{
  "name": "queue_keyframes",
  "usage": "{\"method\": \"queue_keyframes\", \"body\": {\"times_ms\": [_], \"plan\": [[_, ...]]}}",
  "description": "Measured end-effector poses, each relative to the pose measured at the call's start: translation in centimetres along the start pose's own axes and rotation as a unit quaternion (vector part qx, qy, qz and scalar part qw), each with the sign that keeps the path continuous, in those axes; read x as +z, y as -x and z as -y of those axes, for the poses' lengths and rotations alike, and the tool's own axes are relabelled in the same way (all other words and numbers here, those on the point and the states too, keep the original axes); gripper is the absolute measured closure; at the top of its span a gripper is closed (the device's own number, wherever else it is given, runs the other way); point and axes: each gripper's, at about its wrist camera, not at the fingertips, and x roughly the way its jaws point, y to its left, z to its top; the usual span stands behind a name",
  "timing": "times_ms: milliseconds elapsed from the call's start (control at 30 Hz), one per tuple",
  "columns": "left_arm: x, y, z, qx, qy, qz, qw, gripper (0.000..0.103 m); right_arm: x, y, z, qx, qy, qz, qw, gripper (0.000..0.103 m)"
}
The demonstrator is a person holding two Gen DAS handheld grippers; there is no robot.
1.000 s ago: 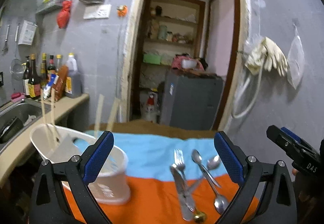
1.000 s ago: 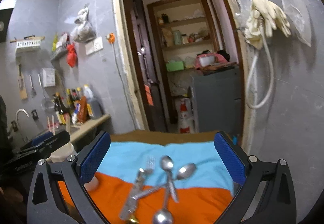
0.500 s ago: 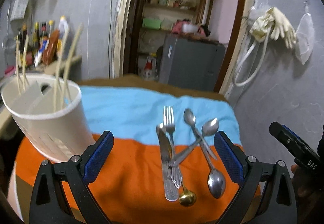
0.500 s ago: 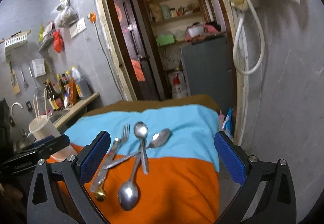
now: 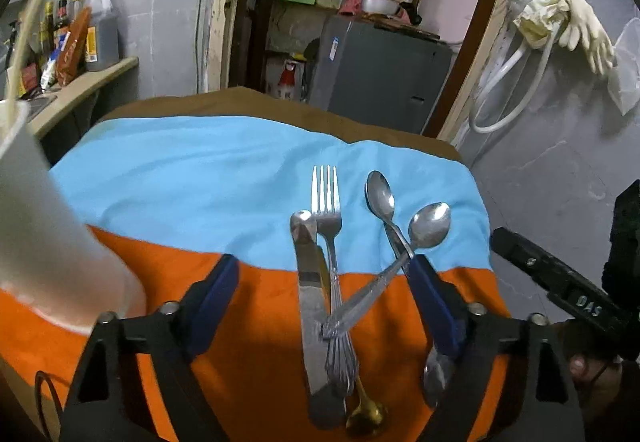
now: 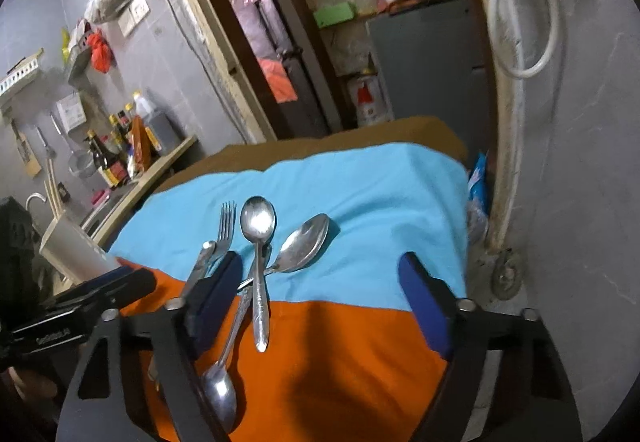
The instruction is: Organize utensils
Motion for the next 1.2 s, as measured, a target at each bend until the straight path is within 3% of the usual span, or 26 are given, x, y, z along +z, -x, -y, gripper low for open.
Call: {"method": "queue_keyframes", "body": {"times_ms": [233,433,633,733,1133,1167,1200], "plan": [[0.8,-3.0,0.2,-0.022,-0.004,-0.034,0.9992,0.067,0.8,-2.8,0.7,0.030,-0.008,-0.039,0.999,0.052],[0.5,-4.5,0.0,-0.024,-0.002,-0.074,0.9970,0.084,1.0,-4.2,1.1,0.046,-0.015,-0.063,0.997,0.061],[1.5,-5.3,-0.4,-0.020,0.017,-0.103,0.9943,0.095,1.2,-4.5,1.1,0.053,-0.019,-0.070,0.996,0.070],[1.9,-6.3,-0.4,-0.023,0.027,-0.130,0.9909,0.095,1.2,-4.9,1.0,0.057,-0.017,-0.079,0.995,0.074],[3.4,-7.5,-1.0,-0.040,0.047,-0.156,0.9859,0.095,1.8,-6.8,1.8,0.094,-0.065,-0.098,0.989,0.077],[3.5,-7.3,-1.1,-0.039,0.049,-0.155,0.9859,0.095,1.7,-6.8,1.7,0.092,-0.068,-0.097,0.989,0.080],[3.5,-7.3,-1.1,-0.038,0.048,-0.156,0.9859,0.097,1.7,-6.8,1.7,0.087,-0.071,-0.098,0.989,0.091]]}}
